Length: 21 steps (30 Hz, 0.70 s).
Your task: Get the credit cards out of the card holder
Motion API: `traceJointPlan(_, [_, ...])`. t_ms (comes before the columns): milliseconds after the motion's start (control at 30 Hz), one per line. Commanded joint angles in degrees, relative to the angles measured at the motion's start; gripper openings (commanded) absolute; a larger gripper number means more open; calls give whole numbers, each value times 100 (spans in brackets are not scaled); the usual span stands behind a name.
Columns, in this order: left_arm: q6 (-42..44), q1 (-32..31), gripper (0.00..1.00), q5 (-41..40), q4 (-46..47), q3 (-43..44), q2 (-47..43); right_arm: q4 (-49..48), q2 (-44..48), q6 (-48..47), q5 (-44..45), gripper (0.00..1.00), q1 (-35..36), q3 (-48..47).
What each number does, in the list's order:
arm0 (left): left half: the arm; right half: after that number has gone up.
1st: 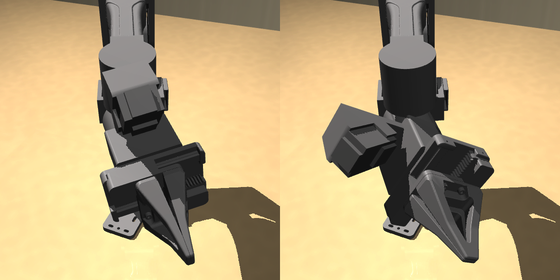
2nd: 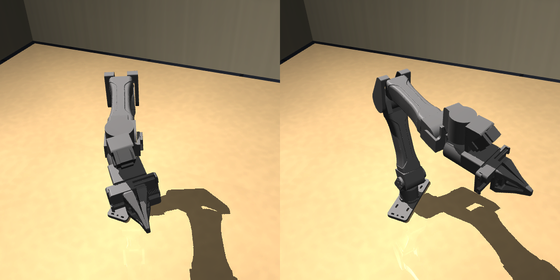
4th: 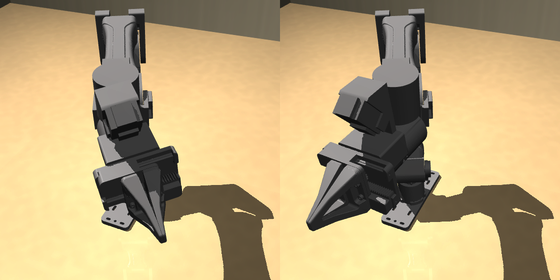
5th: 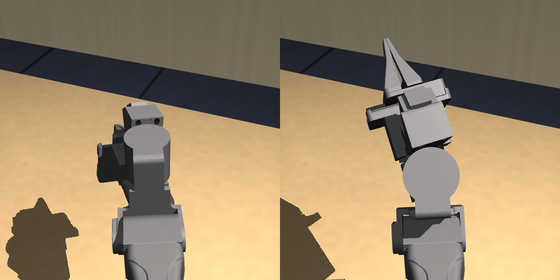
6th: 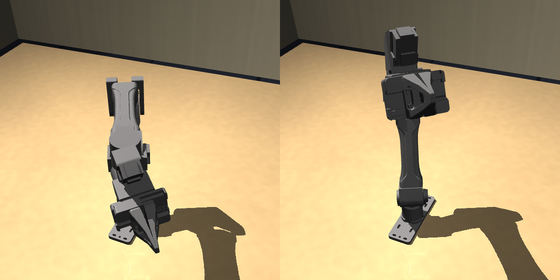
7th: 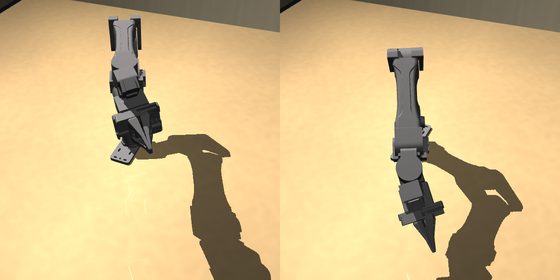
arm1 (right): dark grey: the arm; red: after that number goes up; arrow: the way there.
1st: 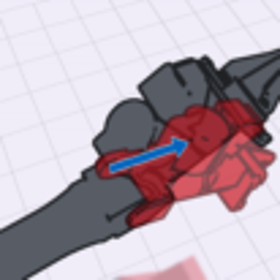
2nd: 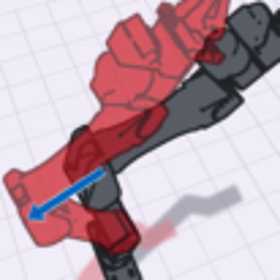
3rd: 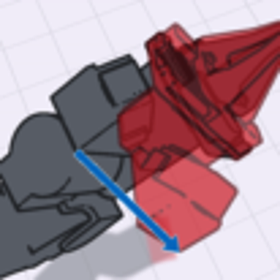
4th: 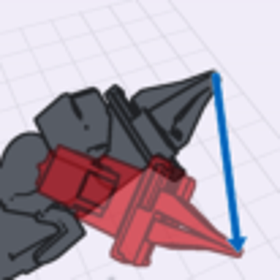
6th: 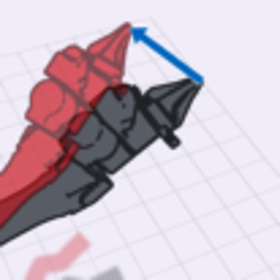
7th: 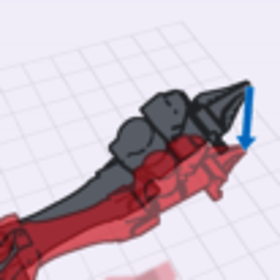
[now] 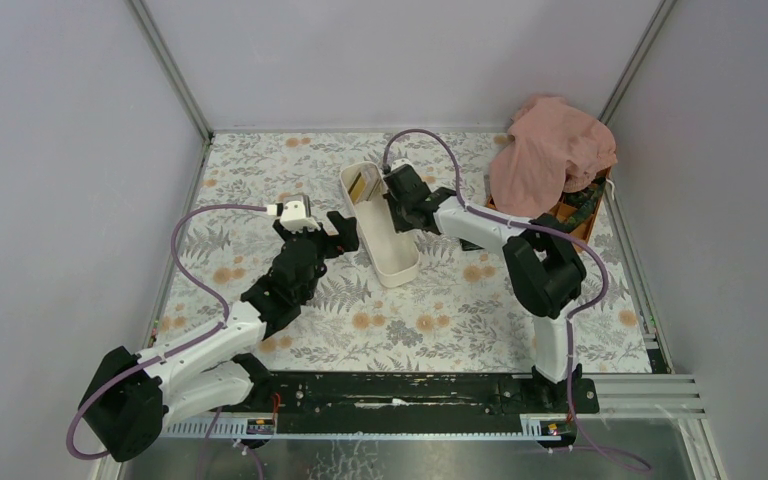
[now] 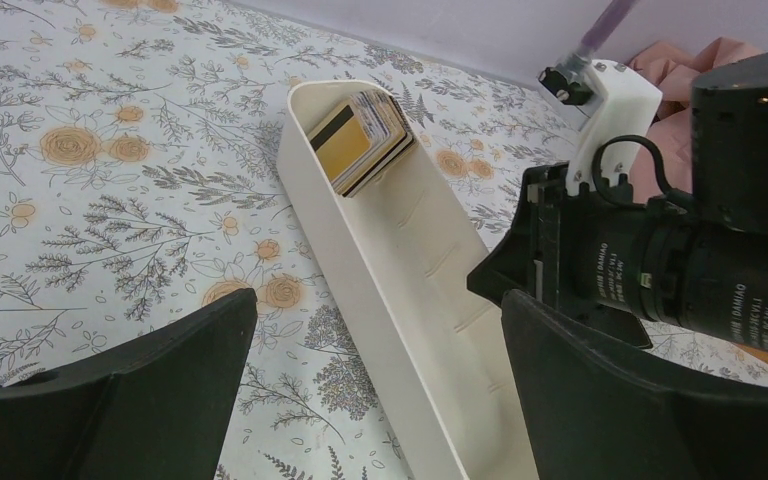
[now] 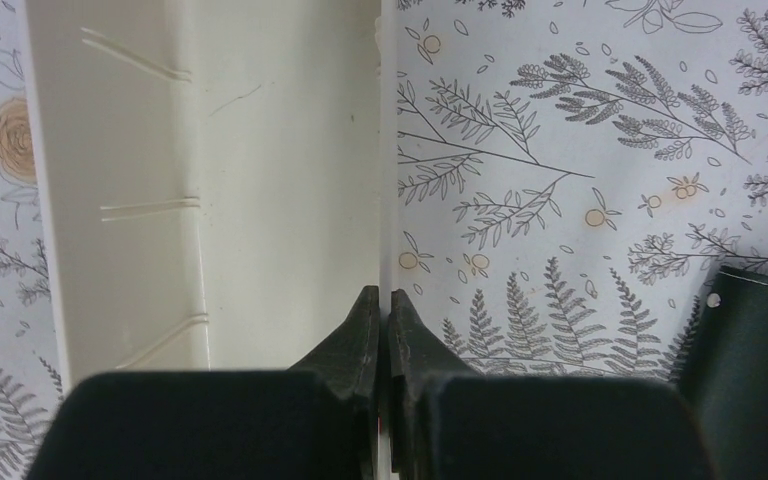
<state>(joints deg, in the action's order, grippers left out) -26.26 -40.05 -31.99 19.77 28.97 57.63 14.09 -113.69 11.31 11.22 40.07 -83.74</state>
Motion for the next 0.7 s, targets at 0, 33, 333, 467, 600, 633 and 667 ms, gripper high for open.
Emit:
traceJointPlan(0, [60,30,100,-88,273,12,23,-123,-138,573,243,0,-25,-580])
traceJointPlan(33, [60,32,100,-76,273,16,23,-117,-189,636,227,0,-20,-614])
traceJointPlan(333, [68,33,100,-121,269,29,100,-372,-364,902,-311,20,-20,-602])
traceJointPlan(467, [60,31,100,-119,347,-20,107,-707,26,749,-332,52,-24,-127])
traceJointPlan(600, [51,33,100,-39,402,-15,198,-946,611,509,-142,68,-25,329])
traceJointPlan(633, [51,33,100,7,423,-14,235,-1016,748,471,0,68,-30,468])
traceJointPlan(667, [70,32,100,69,456,-8,262,-1062,873,445,186,65,-27,585])
